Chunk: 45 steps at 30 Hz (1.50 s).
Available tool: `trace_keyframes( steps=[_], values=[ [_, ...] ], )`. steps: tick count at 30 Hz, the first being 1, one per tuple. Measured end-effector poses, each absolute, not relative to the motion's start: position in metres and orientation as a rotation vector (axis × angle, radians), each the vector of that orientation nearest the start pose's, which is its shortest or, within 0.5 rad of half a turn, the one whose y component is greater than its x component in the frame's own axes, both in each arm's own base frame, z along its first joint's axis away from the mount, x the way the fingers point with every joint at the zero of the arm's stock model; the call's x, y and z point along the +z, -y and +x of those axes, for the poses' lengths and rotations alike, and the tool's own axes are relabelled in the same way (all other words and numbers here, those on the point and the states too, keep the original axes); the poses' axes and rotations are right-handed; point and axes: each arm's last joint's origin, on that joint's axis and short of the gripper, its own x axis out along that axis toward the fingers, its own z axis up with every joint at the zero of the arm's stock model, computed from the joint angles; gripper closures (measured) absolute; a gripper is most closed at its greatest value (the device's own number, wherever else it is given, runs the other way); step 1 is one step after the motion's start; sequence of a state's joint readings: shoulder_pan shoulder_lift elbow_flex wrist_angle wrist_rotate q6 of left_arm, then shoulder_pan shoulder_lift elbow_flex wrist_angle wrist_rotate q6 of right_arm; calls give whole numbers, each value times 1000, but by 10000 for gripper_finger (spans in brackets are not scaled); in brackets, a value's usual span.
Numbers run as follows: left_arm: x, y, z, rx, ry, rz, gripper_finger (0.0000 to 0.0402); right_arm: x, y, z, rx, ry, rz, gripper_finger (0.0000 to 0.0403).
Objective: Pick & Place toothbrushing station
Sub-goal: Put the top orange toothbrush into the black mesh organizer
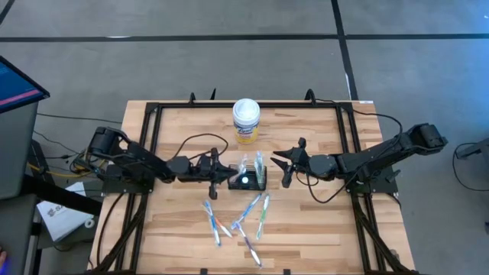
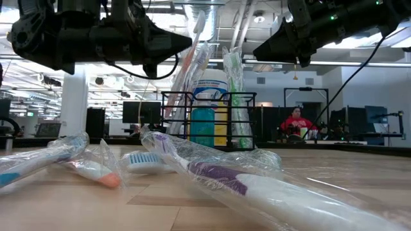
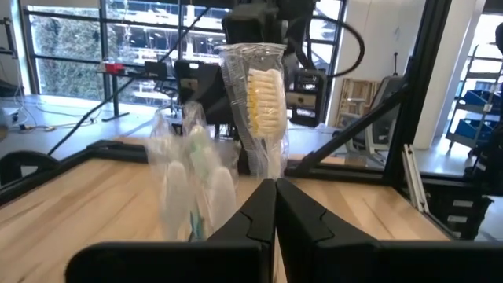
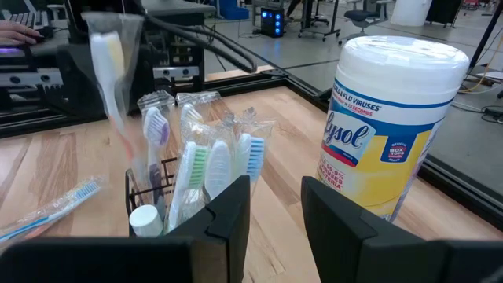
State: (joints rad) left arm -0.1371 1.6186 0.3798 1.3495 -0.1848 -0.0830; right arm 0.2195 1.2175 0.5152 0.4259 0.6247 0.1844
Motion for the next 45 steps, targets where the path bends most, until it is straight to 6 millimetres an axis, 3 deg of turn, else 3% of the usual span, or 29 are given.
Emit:
trace_keyframes(
  steps=[17,28,41,45],
  values=[
    [154,31,266,45,69,-95,401,214,-36,240,-424,-219,66,296],
    [140,31,250,71,3,-114,400,214,-36,240,-425,-219,66,296],
    [139,32,249,62,-2,-135,399,214,-36,240,-424,-219,66,296],
    [139,32,249,62,-4,-133,383,213,-36,240,-425,-222,64,296]
  ],
)
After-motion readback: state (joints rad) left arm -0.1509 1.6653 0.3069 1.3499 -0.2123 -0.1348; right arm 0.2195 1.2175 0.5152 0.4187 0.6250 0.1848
